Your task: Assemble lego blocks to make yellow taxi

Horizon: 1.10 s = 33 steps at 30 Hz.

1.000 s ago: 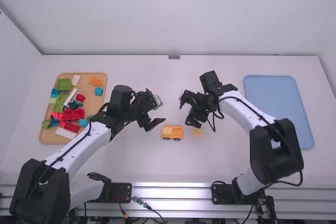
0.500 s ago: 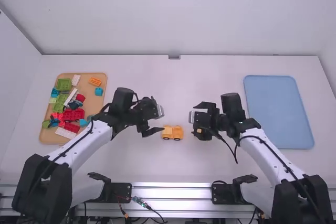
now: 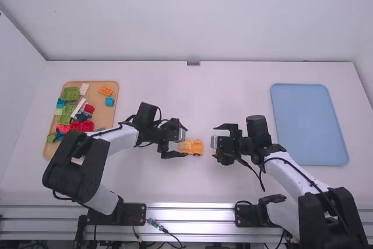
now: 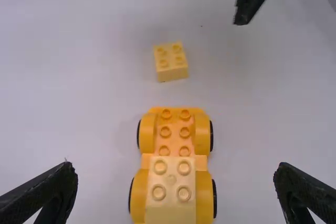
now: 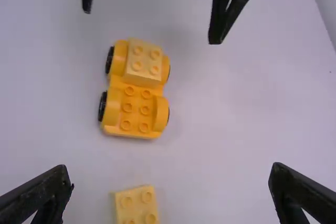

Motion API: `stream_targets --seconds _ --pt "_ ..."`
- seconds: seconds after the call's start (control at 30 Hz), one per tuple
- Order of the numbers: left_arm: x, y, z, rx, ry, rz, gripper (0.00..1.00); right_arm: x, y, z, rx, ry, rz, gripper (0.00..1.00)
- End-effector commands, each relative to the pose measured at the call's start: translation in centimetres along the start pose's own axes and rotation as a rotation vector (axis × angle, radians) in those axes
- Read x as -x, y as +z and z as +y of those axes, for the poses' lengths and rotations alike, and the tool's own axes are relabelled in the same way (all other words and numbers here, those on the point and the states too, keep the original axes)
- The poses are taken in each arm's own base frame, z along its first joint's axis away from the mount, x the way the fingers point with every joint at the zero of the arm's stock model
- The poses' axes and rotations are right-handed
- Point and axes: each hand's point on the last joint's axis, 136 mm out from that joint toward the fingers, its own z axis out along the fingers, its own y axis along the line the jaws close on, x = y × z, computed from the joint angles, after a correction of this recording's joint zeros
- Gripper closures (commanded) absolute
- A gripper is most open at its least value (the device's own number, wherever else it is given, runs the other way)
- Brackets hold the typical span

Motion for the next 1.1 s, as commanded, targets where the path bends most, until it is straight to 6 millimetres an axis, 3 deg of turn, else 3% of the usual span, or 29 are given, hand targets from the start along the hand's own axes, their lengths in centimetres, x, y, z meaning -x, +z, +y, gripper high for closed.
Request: stream_targets --seconds 0.0,0.23,0.37,0.6,0.87,1.07 --pt "0.4 0.3 -1.0 -0.049 0.001 -0.068 0.01 -1.3 0.4 0.3 0.016 0.035 -0.007 0.01" --pt "0.1 0.6 -0.7 -0.045 0.007 -0.069 0.01 -4.1 1.0 0.2 0.014 0.118 -0.042 0.01" --pt "0.2 0.7 -0.5 -0.038 0.017 -0.072 0.01 -4.7 1.1 0.6 0.023 0.171 -0.033 0.01" --pt "0.3 0.6 -0.2 -0.027 0.027 -0.077 0.01 -2.6 1.5 1.1 0.059 0.11 -0.121 0.01" --pt "0.4 0.7 -0.2 -0.028 0.029 -0.078 0.01 -4.8 2.4 0.3 0.057 0.193 0.09 0.01" --pt "0.3 0.7 -0.3 -0.032 0.026 -0.077 0.01 -4.1 2.0 1.8 0.184 0.1 0.098 0.01"
